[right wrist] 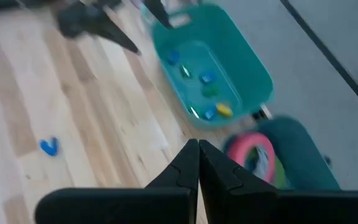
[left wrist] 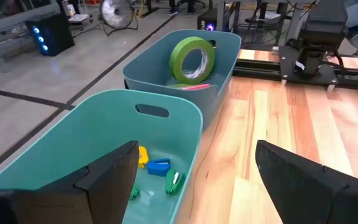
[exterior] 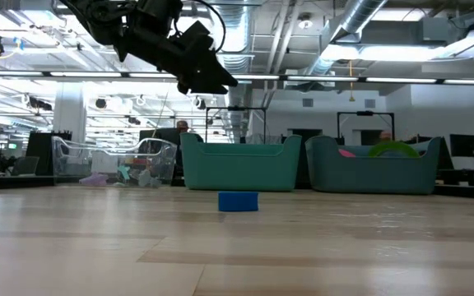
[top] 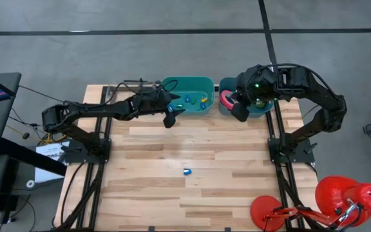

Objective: Pick and place Stapler, Stapler remover, tape
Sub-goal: Put the blue stapler into the green bin

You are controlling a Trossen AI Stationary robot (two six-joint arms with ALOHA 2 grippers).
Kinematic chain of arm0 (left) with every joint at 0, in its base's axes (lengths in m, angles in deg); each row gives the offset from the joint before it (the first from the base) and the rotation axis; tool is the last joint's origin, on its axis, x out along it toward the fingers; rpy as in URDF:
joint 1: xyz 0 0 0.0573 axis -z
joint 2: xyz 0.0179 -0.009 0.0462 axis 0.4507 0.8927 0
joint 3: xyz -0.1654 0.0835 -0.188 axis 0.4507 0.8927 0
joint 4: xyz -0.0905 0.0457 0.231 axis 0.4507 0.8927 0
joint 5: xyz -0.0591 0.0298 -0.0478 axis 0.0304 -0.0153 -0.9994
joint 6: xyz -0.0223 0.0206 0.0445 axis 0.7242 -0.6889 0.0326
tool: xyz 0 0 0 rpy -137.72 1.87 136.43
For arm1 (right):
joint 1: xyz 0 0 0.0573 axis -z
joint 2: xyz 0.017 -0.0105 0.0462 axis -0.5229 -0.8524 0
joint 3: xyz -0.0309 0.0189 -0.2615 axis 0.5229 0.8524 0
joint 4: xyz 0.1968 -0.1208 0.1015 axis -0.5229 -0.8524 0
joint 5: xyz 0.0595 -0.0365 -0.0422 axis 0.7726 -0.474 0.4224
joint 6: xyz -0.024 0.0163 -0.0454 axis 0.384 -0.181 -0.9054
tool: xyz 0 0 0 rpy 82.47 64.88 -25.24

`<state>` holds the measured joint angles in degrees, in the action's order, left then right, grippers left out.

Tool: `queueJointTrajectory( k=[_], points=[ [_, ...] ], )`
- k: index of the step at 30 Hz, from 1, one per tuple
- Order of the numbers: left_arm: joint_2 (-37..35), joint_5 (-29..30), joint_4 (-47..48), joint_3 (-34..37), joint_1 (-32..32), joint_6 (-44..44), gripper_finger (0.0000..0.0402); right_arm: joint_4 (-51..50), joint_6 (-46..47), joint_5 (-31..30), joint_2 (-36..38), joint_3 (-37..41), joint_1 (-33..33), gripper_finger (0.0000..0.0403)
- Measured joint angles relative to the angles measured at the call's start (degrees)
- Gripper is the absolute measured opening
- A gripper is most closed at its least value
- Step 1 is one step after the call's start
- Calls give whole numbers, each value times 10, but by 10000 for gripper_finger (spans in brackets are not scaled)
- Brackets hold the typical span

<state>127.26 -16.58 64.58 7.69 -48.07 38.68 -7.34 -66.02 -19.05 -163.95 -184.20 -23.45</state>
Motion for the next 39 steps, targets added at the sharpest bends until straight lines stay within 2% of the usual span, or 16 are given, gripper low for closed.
queueJointTrajectory(
  k=[6, 9, 20, 34, 39],
  points=[
    [0, 0, 0, 0, 0, 0, 312, 58, -2, 0, 0, 3, -32, 0],
    [0, 0, 0, 0, 0, 0, 313, 101, -2, 0, 4, 42, -45, 0],
    [0, 0, -1, 0, 0, 0, 312, 381, 15, 101, 66, 308, -81, 0],
    [0, 0, -2, 0, 0, 0, 311, 683, 28, 180, 257, 662, -84, 0],
    [0, 0, -2, 0, 0, 0, 308, 758, 28, 183, 320, 776, -84, 0]
  ],
)
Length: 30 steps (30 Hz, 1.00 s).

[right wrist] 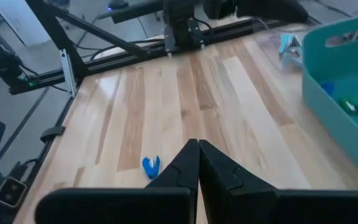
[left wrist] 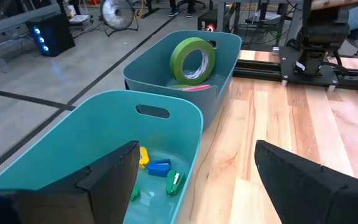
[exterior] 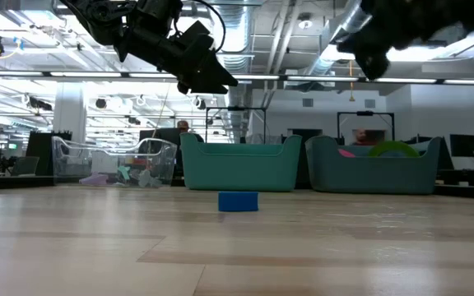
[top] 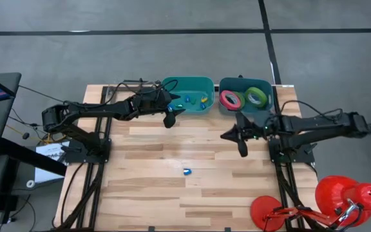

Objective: Pick and place Stapler, Stapler remover, tape
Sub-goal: Put the blue stapler into the green bin

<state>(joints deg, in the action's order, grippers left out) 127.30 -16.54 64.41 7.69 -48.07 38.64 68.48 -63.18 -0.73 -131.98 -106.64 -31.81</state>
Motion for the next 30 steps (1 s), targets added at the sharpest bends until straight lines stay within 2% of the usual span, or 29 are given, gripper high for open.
queueJointTrajectory(
  k=[11, 15, 25, 30],
  points=[
    [0, 0, 0, 0, 0, 0, 308, 163, 10, 13, 134, 201, 0, 0],
    [0, 0, 0, 0, 0, 0, 308, 184, 10, 13, 179, 254, 0, 0],
    [0, 0, -2, 0, 0, 0, 309, 192, 10, 13, 287, 330, 0, 0],
    [0, 0, -3, 0, 0, 0, 309, 177, 9, 13, 325, 339, 0, 0]
  ],
)
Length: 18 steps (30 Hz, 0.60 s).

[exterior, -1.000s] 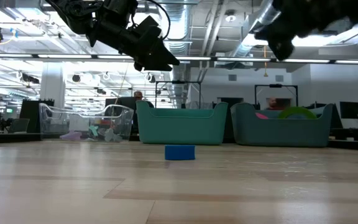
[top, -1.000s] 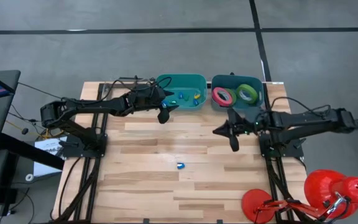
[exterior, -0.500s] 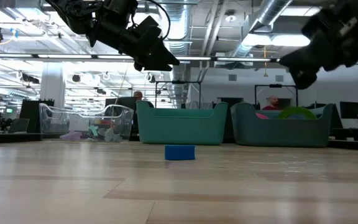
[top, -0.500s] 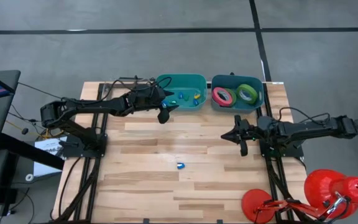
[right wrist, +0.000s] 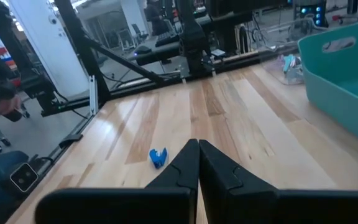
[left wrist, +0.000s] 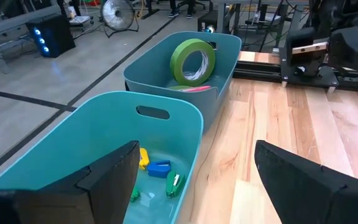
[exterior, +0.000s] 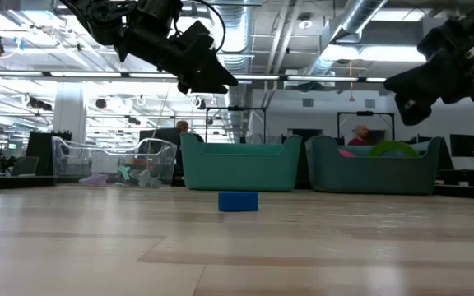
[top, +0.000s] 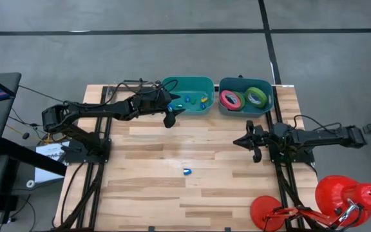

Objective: Pick and place Stapler, Stapler remover, tape
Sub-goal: Put the blue stapler into the green bin

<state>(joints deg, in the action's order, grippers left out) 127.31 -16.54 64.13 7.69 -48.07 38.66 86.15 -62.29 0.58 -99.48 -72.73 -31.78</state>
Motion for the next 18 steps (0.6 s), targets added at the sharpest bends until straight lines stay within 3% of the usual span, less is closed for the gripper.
queueJointTrajectory(
  k=[10, 18],
  points=[
    [0, 0, 0, 0, 0, 0, 309, -103, -30, 0, 46, 0, 0, 0],
    [0, 0, 0, 0, 0, 0, 309, -106, -55, -2, 62, -1, 0, 0]
  ],
)
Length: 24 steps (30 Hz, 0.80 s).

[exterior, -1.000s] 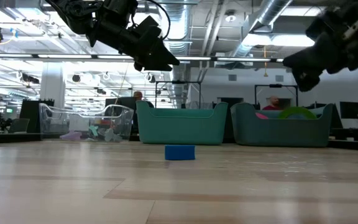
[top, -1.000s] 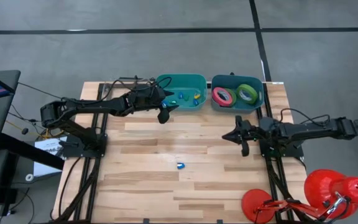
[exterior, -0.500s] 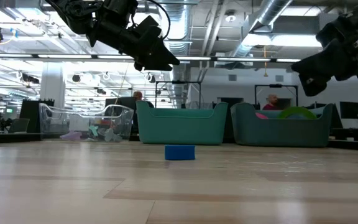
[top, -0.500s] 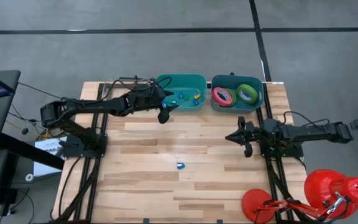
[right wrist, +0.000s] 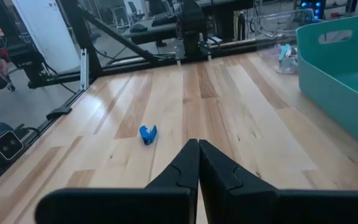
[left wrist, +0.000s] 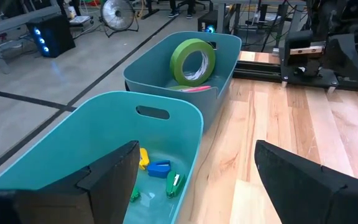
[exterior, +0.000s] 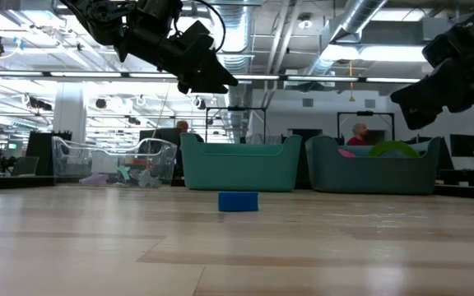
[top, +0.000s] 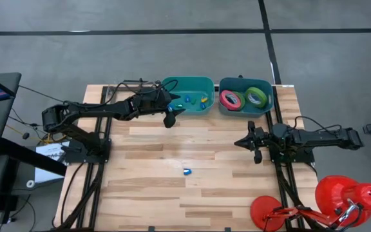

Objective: Pick and place Stapler, Stapler remover, tape
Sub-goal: Put the blue stapler into the green bin

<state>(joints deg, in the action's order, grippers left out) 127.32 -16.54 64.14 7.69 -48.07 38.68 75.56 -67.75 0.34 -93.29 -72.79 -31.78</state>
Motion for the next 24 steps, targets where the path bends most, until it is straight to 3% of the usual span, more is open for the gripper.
queueJointTrajectory(
  k=[24],
  points=[
    [0, 0, 0, 0, 0, 0, 309, -2, 5, -1, 16, 0, 0, 0]
  ],
)
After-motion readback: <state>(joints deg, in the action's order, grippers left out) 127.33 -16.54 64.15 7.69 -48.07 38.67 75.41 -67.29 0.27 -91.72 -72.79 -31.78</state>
